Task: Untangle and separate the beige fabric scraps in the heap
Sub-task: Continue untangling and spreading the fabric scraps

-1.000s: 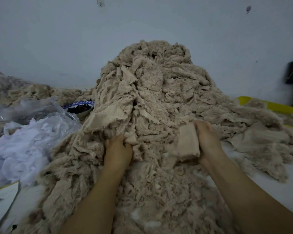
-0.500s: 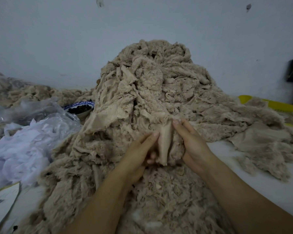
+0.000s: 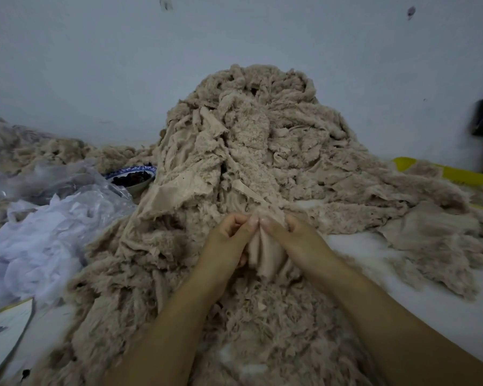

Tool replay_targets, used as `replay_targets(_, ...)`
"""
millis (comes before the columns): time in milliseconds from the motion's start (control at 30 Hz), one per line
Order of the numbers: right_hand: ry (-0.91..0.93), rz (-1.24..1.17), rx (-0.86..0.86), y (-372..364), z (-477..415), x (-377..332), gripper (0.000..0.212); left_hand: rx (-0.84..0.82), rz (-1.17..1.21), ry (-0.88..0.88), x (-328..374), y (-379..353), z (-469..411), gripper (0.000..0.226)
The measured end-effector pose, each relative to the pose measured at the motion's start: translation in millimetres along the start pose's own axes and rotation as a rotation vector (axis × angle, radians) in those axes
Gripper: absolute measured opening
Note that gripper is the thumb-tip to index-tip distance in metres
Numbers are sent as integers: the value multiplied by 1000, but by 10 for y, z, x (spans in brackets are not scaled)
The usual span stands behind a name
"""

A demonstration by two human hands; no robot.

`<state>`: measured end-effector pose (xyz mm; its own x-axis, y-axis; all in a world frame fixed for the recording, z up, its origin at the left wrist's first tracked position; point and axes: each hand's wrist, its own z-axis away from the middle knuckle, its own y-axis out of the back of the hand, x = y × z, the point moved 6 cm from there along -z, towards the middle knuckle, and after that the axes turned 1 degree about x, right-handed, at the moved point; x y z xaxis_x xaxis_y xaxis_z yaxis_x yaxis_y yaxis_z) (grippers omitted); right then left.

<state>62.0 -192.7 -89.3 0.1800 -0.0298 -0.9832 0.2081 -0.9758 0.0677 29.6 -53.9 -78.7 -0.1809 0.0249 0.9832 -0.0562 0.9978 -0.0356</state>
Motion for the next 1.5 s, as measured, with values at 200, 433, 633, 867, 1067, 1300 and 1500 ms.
replay_targets(200,1,-101,251,133,-69,10,24,118,49,-72,46,-9,-39,23)
replay_targets(433,-27,-194,355,129,-77,-10,50,207,-18,-185,106,-1,-20,23)
replay_targets(633,-97,-227,395,261,-93,-13,59,53,-26,-47,-21,-34,-79,5)
replay_targets(867,-127,-153,304,143,-70,19,84,287,-86,-7,-71,232,-140,15)
replay_targets(1067,-228,-155,254,33,-45,24,86,395,-465,-203,87,317,-135,18)
replay_targets(1300,-437,-212,143,-23,-13,42,93,420,-663,-307,131,330,-103,13)
replay_targets(1500,-250,-97,320,234,-45,-30,85,178,-513,-244,83,191,-137,21)
